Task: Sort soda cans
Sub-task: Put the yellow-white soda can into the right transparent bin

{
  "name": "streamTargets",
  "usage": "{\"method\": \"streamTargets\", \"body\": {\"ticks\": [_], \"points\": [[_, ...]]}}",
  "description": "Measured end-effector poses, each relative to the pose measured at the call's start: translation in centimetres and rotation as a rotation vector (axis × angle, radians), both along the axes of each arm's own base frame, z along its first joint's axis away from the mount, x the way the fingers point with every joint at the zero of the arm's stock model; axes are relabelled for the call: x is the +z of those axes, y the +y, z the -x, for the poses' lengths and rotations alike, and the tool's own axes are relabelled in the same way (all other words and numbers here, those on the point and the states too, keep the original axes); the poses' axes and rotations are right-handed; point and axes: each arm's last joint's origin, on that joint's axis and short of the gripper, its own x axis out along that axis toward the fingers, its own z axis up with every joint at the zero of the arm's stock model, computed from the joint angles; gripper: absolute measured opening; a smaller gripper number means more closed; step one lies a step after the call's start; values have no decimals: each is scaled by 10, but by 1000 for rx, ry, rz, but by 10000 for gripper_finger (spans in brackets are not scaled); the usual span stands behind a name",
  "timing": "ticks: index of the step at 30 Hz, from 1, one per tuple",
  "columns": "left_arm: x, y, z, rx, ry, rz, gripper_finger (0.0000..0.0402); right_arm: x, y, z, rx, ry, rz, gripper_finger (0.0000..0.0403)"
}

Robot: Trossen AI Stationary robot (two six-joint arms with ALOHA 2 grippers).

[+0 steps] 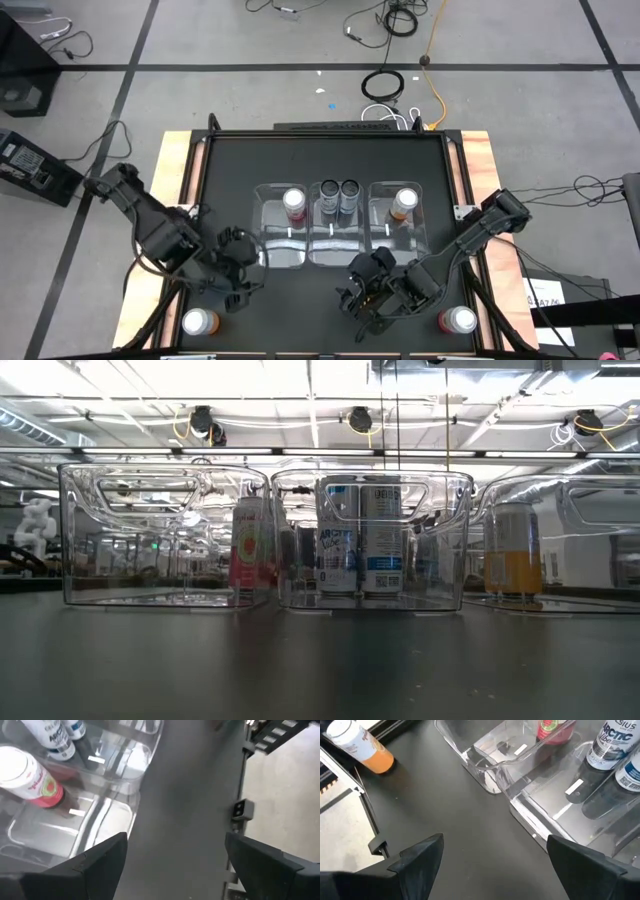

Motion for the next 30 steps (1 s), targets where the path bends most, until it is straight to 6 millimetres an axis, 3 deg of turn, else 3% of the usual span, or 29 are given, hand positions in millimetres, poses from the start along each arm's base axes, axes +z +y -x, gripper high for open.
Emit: {"method": "streamTargets", "body": {"ticks": [7, 16, 30], "points": [[-13, -15, -7, 54, 55, 116, 345, 0, 0, 0, 44, 18, 12, 348], [-26, -26, -5, 27, 155, 103, 345, 0, 1, 0, 67, 23, 26, 348], [-33, -46, 58, 223, 327, 42, 345, 0, 2, 1, 111, 35, 61, 348]]}}
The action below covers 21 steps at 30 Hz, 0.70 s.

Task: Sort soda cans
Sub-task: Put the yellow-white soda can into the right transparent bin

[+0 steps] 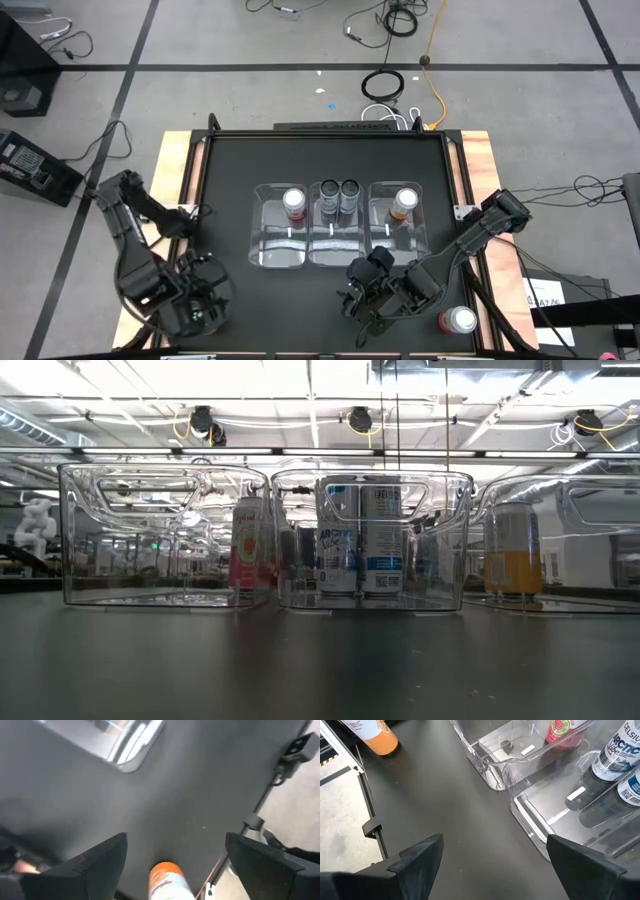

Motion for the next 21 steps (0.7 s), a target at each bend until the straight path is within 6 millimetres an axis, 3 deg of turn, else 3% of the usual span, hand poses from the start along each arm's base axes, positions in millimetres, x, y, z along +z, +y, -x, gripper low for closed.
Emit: {"method": "streamTargets", "body": {"ticks": [4, 12, 21], "points": [[-6, -3, 6, 7, -10, -9, 345, 0, 1, 0, 1, -1, -1, 348], [-44, -4, 18, -17, 7, 102, 345, 0, 1, 0, -13, -11, -18, 348], [-65, 17, 51, -40, -48, 232, 345, 1, 2, -1, -55, -35, -58, 348]]}}
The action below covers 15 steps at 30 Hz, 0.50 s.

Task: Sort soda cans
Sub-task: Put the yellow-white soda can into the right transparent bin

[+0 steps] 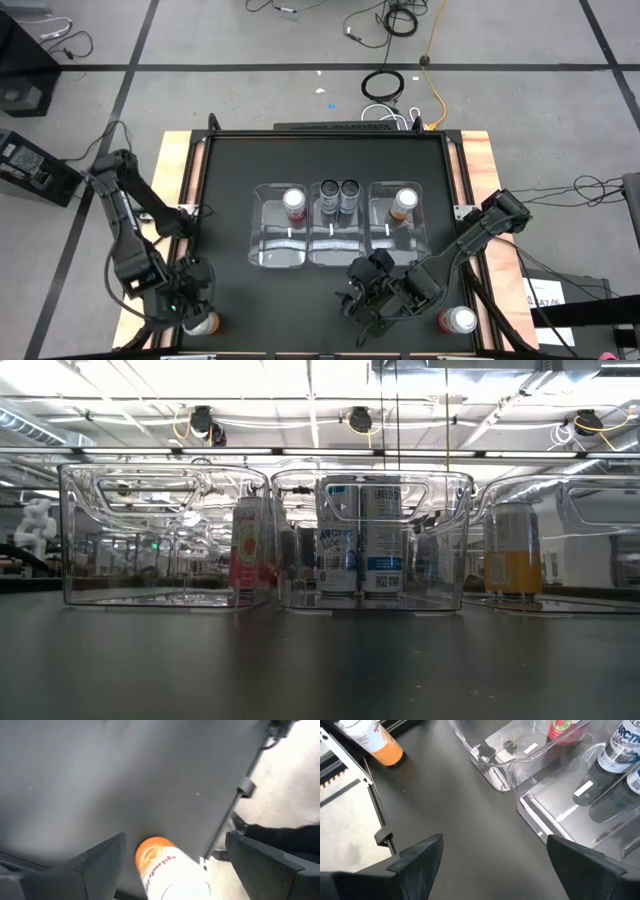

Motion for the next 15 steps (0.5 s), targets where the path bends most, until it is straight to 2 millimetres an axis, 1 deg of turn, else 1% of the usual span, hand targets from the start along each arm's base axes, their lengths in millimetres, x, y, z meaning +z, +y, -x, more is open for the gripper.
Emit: {"method": "streamTargets", "body": {"ticks": [3, 7, 10, 15], "points": [[1, 8, 7, -3, 1, 8, 345, 0, 0, 0, -24, -7, -21, 348], [4, 12, 11, -83, 20, 4, 345, 0, 0, 0, -56, -16, -50, 348], [2, 12, 13, -154, 68, -6, 345, 0, 0, 0, -91, -25, -80, 348], [-1, 6, 17, -200, 126, 0, 345, 0, 0, -1, -149, -42, -131, 348]]}}
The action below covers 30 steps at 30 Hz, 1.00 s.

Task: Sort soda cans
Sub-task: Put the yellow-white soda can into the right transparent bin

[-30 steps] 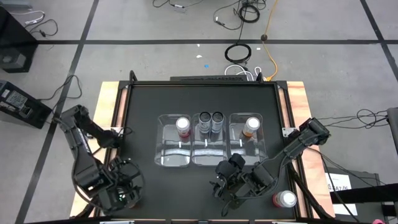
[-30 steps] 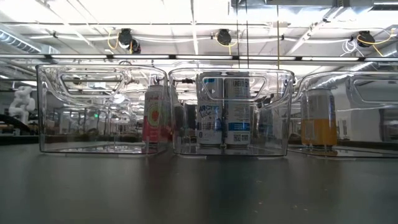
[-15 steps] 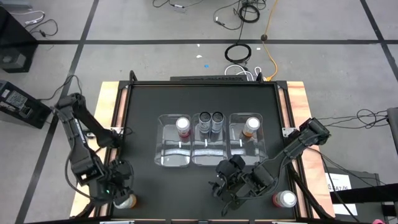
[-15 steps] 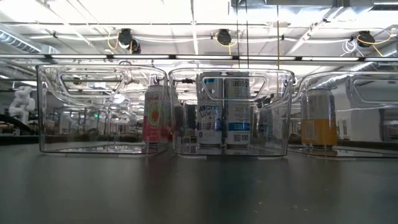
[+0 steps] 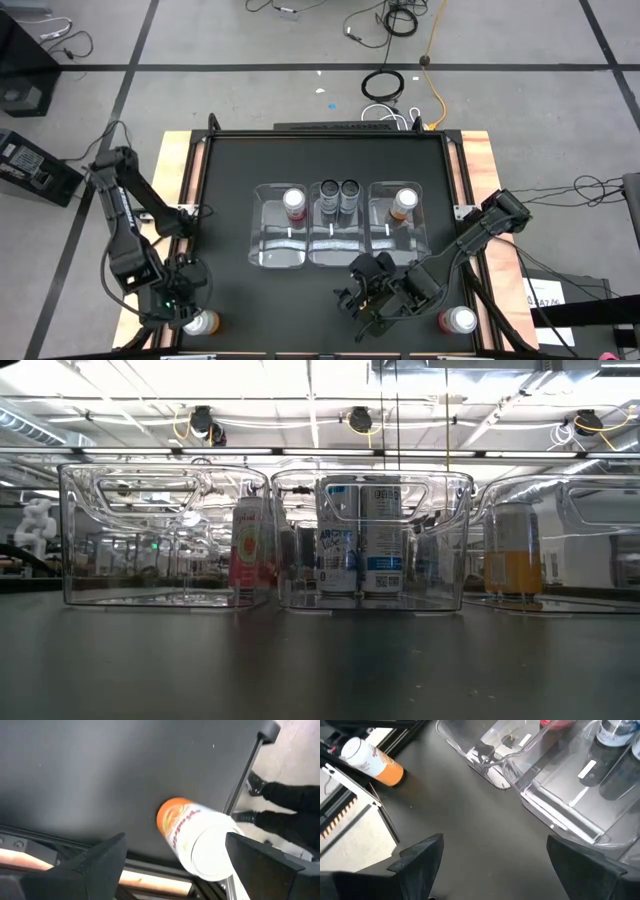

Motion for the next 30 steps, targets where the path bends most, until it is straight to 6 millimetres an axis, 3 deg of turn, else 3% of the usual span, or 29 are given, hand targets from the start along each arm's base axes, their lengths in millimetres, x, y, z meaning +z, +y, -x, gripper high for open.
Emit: {"method": "streamTargets", "body": {"ticks": [23, 30], "points": [[1, -11, 2, 14, 48, 107, 344, 0, -4, -3, -78, -23, -61, 348], [1, -24, -4, 82, 71, 113, 318, 0, -4, -3, -34, -10, -21, 348]]}}
